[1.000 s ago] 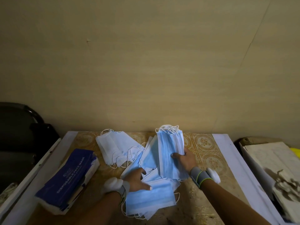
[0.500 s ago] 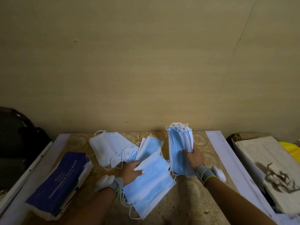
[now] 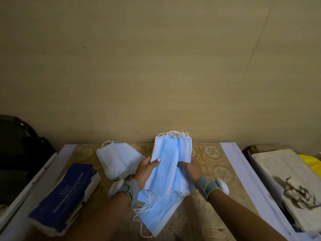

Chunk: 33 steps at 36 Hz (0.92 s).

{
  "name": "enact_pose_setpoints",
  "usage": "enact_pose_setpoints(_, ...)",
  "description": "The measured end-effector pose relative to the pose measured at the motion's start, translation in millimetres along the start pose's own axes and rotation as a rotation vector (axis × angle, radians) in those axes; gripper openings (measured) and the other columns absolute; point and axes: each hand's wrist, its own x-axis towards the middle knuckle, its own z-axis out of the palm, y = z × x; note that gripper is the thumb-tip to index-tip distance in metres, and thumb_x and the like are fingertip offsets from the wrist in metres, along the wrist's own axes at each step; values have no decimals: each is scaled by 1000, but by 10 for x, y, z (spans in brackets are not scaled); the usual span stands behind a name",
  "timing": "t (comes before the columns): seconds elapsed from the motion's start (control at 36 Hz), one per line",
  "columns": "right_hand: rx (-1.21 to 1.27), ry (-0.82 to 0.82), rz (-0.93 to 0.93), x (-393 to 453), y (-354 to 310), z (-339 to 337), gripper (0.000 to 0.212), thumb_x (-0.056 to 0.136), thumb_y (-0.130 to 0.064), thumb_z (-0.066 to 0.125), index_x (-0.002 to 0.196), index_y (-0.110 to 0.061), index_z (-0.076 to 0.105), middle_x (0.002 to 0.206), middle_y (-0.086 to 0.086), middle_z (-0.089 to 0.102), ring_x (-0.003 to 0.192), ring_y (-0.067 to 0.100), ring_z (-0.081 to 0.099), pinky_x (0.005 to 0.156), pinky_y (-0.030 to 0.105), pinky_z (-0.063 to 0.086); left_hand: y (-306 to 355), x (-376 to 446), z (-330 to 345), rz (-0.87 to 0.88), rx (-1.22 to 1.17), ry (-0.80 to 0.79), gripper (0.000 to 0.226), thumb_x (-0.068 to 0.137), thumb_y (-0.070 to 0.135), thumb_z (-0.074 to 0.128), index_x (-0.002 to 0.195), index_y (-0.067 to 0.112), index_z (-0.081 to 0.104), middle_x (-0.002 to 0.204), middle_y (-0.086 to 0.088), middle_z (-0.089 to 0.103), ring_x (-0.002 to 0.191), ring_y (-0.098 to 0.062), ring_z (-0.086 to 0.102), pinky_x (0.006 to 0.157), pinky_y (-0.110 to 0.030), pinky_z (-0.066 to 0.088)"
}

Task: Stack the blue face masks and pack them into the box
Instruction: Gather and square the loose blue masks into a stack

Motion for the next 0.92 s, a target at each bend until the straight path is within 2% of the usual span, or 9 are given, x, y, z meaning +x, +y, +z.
enact_pose_setpoints(0.08, 44, -39, -6, 11, -20, 84, 45, 71, -7, 67, 115, -6, 59, 110, 17, 66, 91, 33, 64, 73, 38, 54, 52, -3, 95, 14, -46, 57, 28, 93, 16, 53, 118, 5, 59, 106, -2, 66, 109, -23, 59, 72, -16, 50)
enact_pose_setpoints(0.22, 37, -62, -17, 5, -52, 123, 30, 85, -4, 58, 115, -10, 60, 104, 11, 66, 84, 26, 63, 62, 27, 50, 206, -49, 147, -41, -249, -66, 34, 95, 24, 49, 125, 12, 56, 122, -11, 64, 115, -31, 59, 100, -43, 47)
enact_pose_setpoints(0.33, 23, -53, -30, 5, -35, 109, 23, 86, -6, 57, 109, -11, 61, 99, 11, 65, 82, 27, 62, 63, 30, 51, 265, -40, 185, -32, -217, -117, 36, 94, 24, 50, 128, 12, 54, 122, -9, 64, 112, -28, 61, 97, -39, 49)
enact_pose_setpoints(0.44, 22, -52, -41, 3, -20, 116, 13, 90, -18, 55, 84, -23, 65, 94, 7, 69, 93, 34, 65, 86, 50, 54, 211, -15, 193, 20, 5, -22, 34, 96, 14, 48, 128, 4, 51, 118, -8, 61, 88, -10, 60, 66, -14, 51)
enact_pose_setpoints(0.53, 45, -101, -49, -10, -18, 128, 8, 88, -25, 57, 86, -29, 63, 98, 3, 69, 85, 23, 66, 74, 37, 54, 152, 1, 217, 45, 137, 34, 34, 95, 13, 48, 129, 5, 49, 121, -7, 58, 95, -12, 55, 69, -16, 44)
enact_pose_setpoints(0.64, 127, -132, 4, -2, -30, 129, 27, 97, -36, 40, 90, -24, 63, 93, 2, 69, 78, 20, 66, 68, 31, 53, 152, 10, 270, 55, 243, 71, 33, 94, 15, 50, 126, 7, 50, 122, -7, 60, 101, -17, 55, 81, -25, 42)
enact_pose_setpoints(0.78, 145, -227, 5, -22, -45, 78, 95, 61, -81, 53, 136, -24, 46, 134, 3, 56, 121, 27, 56, 102, 49, 46, 119, 62, 282, 42, 336, 107, 31, 92, 16, 53, 122, 5, 53, 123, -12, 61, 112, -27, 59, 86, -30, 45)
enact_pose_setpoints(0.83, 104, -218, -32, -39, -66, 70, 73, 73, -59, 65, 130, -14, 52, 119, 5, 66, 102, 24, 66, 83, 36, 57, 105, 83, 279, 42, 342, 98, 31, 92, 16, 54, 121, 5, 54, 122, -11, 62, 111, -27, 60, 85, -30, 45)
enact_pose_setpoints(0.92, 56, -106, -63, -2, -29, 40, 34, 87, -16, 62, 118, -5, 58, 107, 11, 69, 75, 15, 66, 56, 20, 54, 81, 96, 278, 49, 326, 71, 27, 93, 16, 52, 117, 6, 55, 112, -7, 63, 103, -23, 60, 82, -30, 45)
